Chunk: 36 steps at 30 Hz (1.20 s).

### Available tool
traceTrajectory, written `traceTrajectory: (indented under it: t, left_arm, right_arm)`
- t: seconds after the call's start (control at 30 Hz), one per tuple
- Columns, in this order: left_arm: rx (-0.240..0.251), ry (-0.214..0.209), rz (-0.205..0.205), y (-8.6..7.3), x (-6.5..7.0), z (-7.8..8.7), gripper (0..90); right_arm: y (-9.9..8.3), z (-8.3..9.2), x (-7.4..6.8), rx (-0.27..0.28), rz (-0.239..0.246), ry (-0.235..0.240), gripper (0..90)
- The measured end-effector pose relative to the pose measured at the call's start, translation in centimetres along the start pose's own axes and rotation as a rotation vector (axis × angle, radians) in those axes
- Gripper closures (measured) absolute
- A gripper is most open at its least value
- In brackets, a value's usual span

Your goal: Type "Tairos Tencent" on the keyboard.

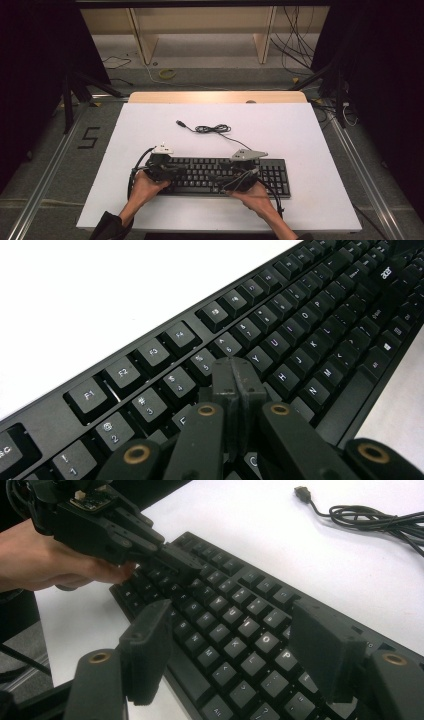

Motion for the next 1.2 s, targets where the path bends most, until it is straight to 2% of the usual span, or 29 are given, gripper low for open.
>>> traceTrajectory:
  t: [0.27,0.4,0.53,0.67,0.83,0.93,1.13,1.2]
  left_arm:
    - [-0.036,0.020,-0.003,-0.3,0.0,-0.6,89.4]
    - [-0.029,0.007,0.008,-0.4,-0.2,-0.7,89.5]
    - [-0.027,0.012,0.005,-0.3,-0.1,-0.5,89.3]
    - [0.001,-0.002,0.011,0.0,0.2,0.1,89.0]
    - [0.032,-0.015,0.021,0.2,0.3,0.9,81.1]
    - [0.050,-0.035,0.044,0.3,0.3,1.2,74.5]
    - [0.076,-0.052,0.071,0.3,0.3,1.7,56.0]
    - [0.087,-0.054,0.079,0.3,0.3,1.9,52.9]
  right_arm:
    - [0.0,0.1,0.0,-0.002,-0.002,0.000,34.8]
    - [-0.1,0.1,0.0,-0.005,-0.002,0.000,34.8]
    - [-0.1,0.1,0.0,-0.007,-0.001,-0.001,34.8]
    - [-0.1,0.0,0.0,-0.004,-0.003,0.000,34.8]
    - [-0.1,0.0,0.1,-0.004,-0.004,-0.004,34.7]
    - [-0.1,0.0,0.1,-0.003,-0.004,-0.004,34.7]
    - [-0.2,-0.2,0.2,-0.005,-0.004,-0.005,34.7]
    - [-0.2,-0.3,0.2,-0.008,-0.003,-0.005,34.7]
Point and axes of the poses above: each handheld gripper's, and its own axes: z roughly backward along the jaws, y roughly out of its top, x roughly to its right, the point moved 2 cm from there along -z, roughly forward along the jaws, and after that the axes turned 4 degrees about x, right-handed, at the moved point
